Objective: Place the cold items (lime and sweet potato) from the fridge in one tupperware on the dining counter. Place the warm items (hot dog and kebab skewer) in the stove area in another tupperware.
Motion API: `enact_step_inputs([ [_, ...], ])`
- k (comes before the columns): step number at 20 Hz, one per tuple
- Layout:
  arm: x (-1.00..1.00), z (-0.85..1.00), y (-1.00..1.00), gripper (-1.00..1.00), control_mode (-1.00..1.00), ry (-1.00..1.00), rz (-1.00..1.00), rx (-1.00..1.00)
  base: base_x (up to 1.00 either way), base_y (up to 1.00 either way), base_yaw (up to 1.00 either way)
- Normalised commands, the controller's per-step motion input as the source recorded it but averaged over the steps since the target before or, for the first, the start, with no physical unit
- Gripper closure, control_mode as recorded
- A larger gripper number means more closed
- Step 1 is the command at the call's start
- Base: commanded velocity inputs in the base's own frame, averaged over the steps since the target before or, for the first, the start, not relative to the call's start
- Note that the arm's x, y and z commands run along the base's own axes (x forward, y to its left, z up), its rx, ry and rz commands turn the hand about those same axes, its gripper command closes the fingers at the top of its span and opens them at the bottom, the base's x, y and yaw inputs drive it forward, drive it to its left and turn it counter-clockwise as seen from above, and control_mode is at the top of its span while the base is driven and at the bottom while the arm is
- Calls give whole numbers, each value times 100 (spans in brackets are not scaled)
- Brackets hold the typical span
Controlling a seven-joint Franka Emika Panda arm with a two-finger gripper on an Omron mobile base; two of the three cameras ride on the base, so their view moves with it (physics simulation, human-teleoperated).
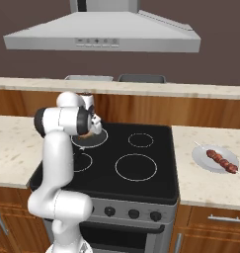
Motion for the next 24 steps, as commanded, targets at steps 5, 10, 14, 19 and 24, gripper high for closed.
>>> enact_step_inputs([
  [5,-65,30,-8,100,-100,-36,-5,0,0,0,0],
  [10,-74,49,-19,100,-100,-23,-6,1,0,0,0],
  [14,-59,64,-27,100,-100,-7,-2,2,0,0,0],
  [19,-59,68,-28,100,-100,-4,-1,3,0,0,0],
  [24,-57,74,-24,100,-100,-6,0,1,0,0,0],
])
